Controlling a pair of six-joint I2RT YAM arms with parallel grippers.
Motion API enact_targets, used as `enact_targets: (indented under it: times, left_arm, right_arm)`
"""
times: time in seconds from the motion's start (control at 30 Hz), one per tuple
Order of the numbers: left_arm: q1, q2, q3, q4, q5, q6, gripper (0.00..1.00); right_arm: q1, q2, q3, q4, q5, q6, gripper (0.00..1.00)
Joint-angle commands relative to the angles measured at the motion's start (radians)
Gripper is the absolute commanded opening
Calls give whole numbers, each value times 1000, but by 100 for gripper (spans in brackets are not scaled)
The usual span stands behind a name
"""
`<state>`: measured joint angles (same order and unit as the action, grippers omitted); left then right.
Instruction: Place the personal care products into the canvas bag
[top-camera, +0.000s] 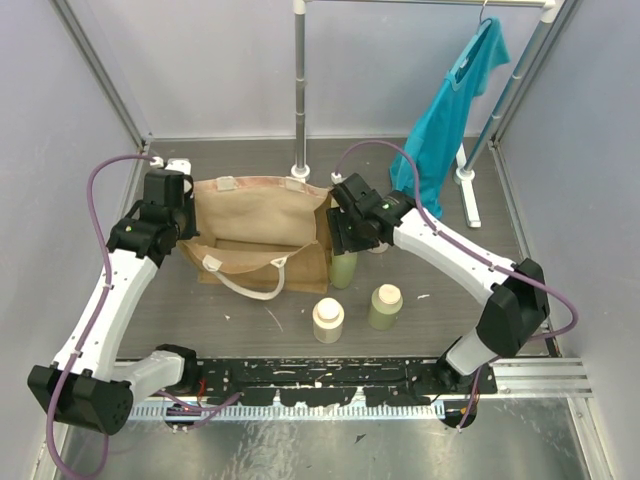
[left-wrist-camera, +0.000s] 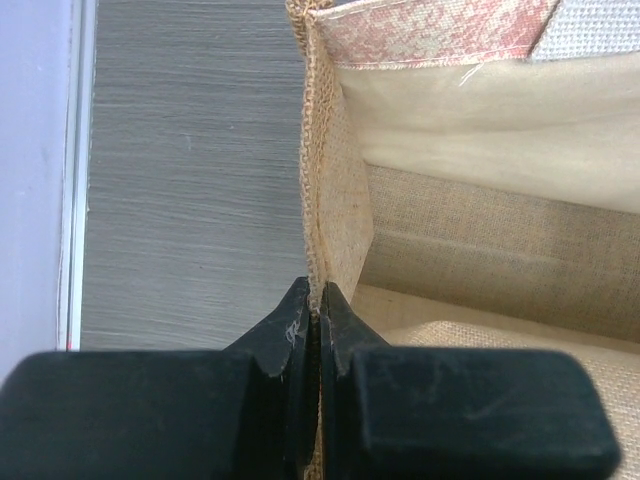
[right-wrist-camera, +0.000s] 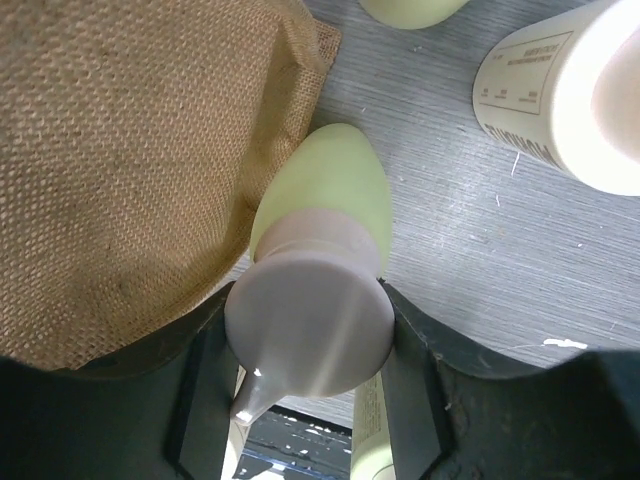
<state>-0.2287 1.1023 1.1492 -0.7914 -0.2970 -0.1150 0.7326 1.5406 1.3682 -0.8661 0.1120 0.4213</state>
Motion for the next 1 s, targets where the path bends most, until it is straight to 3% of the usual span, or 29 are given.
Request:
enact_targets:
  times: [0.0, 0.07, 0.4, 0.5, 0.77, 0.87, 0.97]
  left_arm:
    - [3, 0, 3, -14, 36, -9, 11]
    - [4, -3, 3, -15, 39, -9, 10]
    - [4, -14, 0, -12, 49, -9, 11]
    - [4, -17, 1, -12, 52, -9, 10]
    - [4, -22, 12, -28, 56, -11, 9]
    - [4, -22, 7, -26, 64, -13, 9]
    - [5, -24, 4, -23, 73, -14, 8]
  right_arm:
    - [6, 16, 64, -36, 14, -11, 10]
    - [7, 9, 91, -65, 37, -18, 1]
    - [7, 35, 429, -269, 165, -110, 1]
    - [6, 68, 591, -327, 196, -141, 1]
    - [6, 310, 1221, -500, 196, -234, 1]
    - [7, 308, 1245, -431, 148, -266, 1]
    - [6, 240, 1149, -279, 72, -296, 1]
